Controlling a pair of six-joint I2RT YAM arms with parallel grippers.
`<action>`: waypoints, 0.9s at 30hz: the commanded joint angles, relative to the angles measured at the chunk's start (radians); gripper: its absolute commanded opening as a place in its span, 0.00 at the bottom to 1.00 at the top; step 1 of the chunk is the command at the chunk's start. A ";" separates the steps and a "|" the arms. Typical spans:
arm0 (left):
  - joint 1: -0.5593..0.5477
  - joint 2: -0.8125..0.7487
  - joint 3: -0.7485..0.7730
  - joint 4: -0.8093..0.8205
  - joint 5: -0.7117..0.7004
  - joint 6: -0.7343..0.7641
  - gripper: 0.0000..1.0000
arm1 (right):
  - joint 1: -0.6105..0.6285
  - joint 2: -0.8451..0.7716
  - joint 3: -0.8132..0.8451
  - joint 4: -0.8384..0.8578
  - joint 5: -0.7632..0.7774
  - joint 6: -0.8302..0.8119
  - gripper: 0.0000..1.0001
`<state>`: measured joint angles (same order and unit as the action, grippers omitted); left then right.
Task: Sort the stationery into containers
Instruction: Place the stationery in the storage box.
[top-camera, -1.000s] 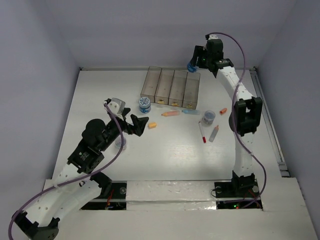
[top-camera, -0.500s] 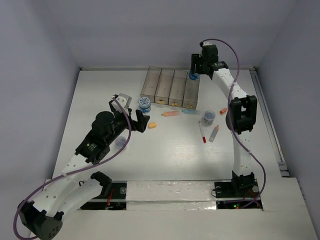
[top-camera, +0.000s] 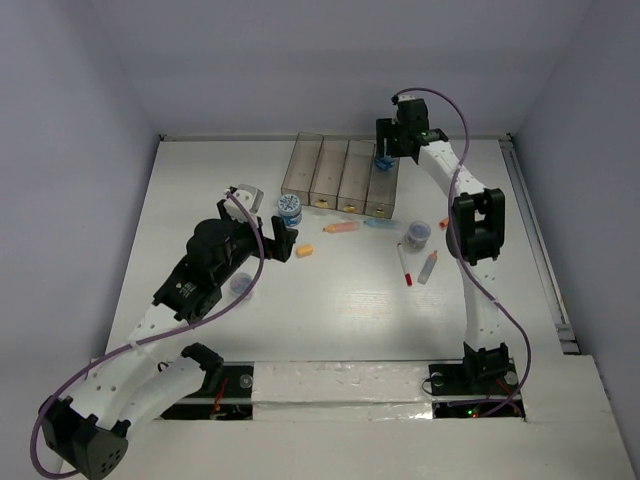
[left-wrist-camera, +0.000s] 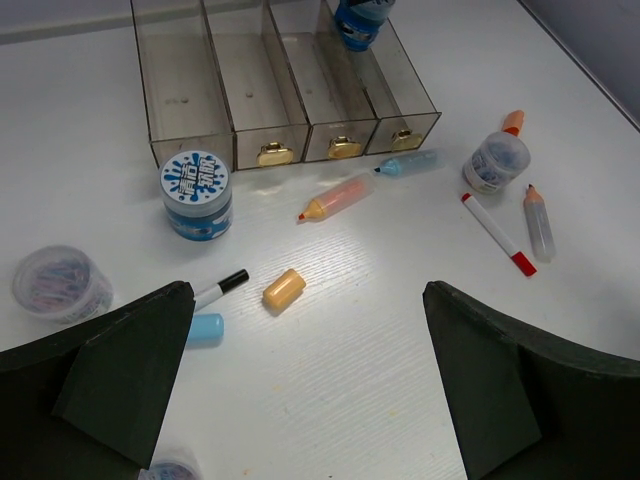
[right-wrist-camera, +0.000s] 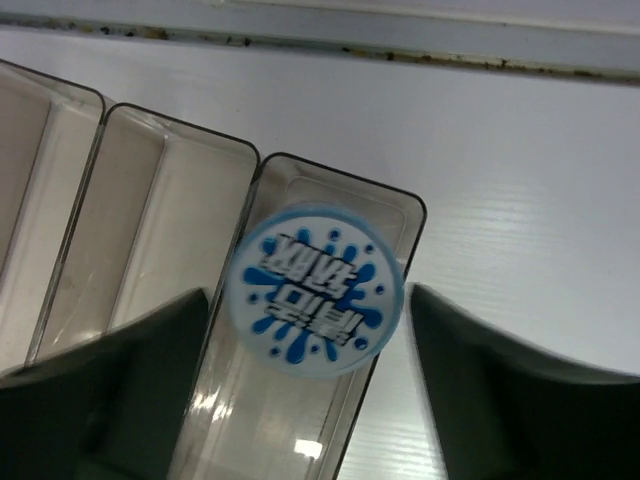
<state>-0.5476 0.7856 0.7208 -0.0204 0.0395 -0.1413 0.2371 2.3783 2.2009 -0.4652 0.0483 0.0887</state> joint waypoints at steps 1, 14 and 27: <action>0.008 -0.005 0.049 0.022 -0.010 -0.012 0.99 | 0.010 -0.016 0.074 0.059 0.005 -0.012 0.94; 0.026 0.093 0.069 -0.013 -0.048 -0.024 0.85 | 0.010 -0.336 -0.251 0.208 -0.096 0.077 1.00; 0.026 0.469 0.281 -0.153 -0.145 -0.054 0.81 | 0.010 -1.056 -1.141 0.502 -0.217 0.258 1.00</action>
<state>-0.5282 1.2198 0.9382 -0.1524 -0.0437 -0.1852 0.2375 1.3849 1.1492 -0.0269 -0.1379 0.3202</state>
